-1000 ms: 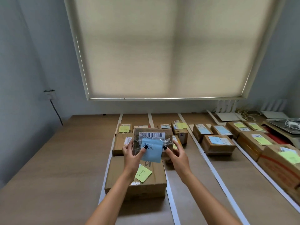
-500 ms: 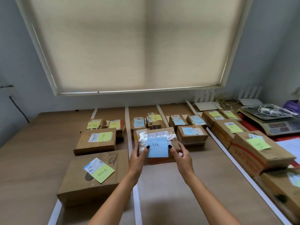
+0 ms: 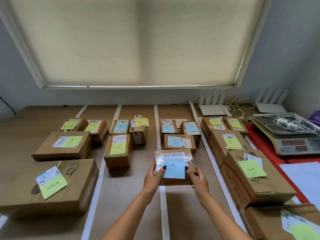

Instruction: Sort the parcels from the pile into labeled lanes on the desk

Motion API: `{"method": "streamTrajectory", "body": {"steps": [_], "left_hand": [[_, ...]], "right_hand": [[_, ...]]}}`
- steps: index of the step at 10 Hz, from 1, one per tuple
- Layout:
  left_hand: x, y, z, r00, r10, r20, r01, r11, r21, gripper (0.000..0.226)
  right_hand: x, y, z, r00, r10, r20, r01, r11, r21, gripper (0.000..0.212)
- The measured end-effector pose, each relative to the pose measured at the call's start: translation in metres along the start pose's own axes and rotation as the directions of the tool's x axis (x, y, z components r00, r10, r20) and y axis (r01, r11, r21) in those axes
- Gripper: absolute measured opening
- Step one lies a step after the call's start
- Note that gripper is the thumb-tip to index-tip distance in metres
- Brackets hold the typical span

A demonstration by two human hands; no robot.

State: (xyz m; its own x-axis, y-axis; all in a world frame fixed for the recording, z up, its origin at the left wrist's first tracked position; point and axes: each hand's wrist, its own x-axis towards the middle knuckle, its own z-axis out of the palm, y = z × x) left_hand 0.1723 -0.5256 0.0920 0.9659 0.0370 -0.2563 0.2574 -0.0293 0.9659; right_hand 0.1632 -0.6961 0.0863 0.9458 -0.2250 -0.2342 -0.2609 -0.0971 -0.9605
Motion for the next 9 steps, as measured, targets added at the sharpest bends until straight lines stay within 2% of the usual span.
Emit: {"method": "streamTrajectory", "body": {"steps": [2, 5, 7, 8, 9], "left_hand": [[0.038, -0.009, 0.038, 0.997, -0.044, -0.065, 0.044, 0.999, 0.005, 0.053], [0.099, -0.049, 0.065, 0.982, -0.149, -0.112, 0.158, 0.984, 0.077, 0.054], [0.116, -0.060, 0.066, 0.980, -0.138, -0.140, 0.152, 0.984, 0.092, 0.053], [0.116, -0.055, 0.066, 0.981, -0.124, -0.152, 0.149, 0.975, 0.164, 0.050], [0.117, -0.049, 0.063, 0.970, -0.143, -0.196, 0.185, 0.960, 0.212, 0.054]], "right_hand": [[0.050, 0.015, -0.021, 0.998, 0.055, -0.043, -0.056, 0.998, -0.034, 0.050], [0.118, 0.061, -0.028, 0.987, 0.162, 0.004, -0.162, 0.983, -0.087, 0.051], [0.133, 0.072, -0.021, 0.982, 0.183, 0.048, -0.179, 0.981, -0.077, 0.056], [0.133, 0.064, -0.019, 0.981, 0.179, 0.081, -0.169, 0.980, -0.109, 0.058], [0.133, 0.053, -0.025, 0.983, 0.179, 0.044, -0.168, 0.970, -0.178, 0.066]]}}
